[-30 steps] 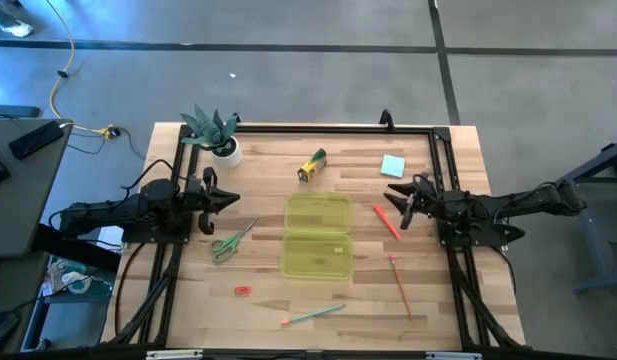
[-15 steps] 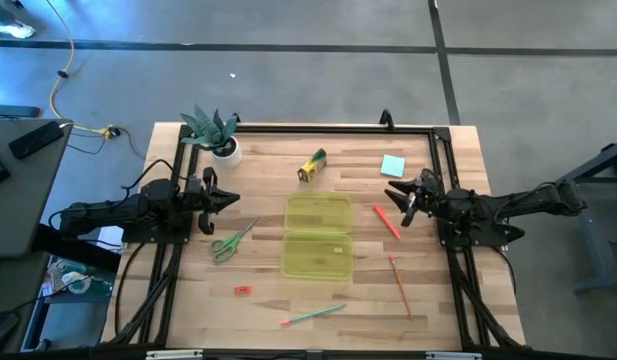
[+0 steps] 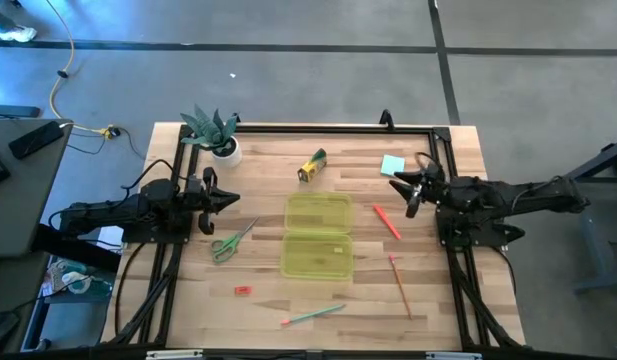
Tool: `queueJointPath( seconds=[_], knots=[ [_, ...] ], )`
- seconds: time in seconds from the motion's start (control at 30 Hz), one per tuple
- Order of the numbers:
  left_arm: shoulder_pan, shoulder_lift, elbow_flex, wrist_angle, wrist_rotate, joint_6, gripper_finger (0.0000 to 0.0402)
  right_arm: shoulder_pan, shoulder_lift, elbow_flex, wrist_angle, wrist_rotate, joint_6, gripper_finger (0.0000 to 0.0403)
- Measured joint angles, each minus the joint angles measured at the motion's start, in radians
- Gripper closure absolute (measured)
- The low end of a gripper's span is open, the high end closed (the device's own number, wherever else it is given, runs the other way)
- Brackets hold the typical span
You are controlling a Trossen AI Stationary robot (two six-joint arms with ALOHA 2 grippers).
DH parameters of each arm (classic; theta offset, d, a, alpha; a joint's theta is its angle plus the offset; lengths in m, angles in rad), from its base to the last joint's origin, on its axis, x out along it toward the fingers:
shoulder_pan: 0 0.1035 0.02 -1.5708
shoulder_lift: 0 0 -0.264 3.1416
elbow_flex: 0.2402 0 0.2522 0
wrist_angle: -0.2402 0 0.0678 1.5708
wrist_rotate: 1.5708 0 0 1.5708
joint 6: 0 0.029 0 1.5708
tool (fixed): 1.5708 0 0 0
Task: Pack school essentials
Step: Put the orange pen into the yellow box
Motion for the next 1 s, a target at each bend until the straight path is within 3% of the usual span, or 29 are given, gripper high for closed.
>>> queueJointPath(
  seconds=[0.13, 0.3, 0.63, 1.0],
  knots=[
    [0.0, 0.0, 0.0, 0.015, 0.0, -0.028, 0.0398, 0.0, 0.106, 0.114, -0.258, -0.023, 0.199, 0.0253],
    [0.001, 0.0, 0.0, 0.099, -0.001, -0.053, 0.0398, 0.0, 0.242, 0.185, -0.429, -0.101, 0.313, 0.0253],
    [0.001, 0.0, 0.0, 0.148, -0.003, -0.056, 0.0398, 0.0, 0.464, 0.187, -0.455, -0.285, 0.391, 0.0244],
    [0.001, 0.0, 0.0, 0.145, -0.003, -0.056, 0.0398, -0.069, 0.662, 0.187, -0.414, -0.311, 0.414, 0.0188]
  ],
)
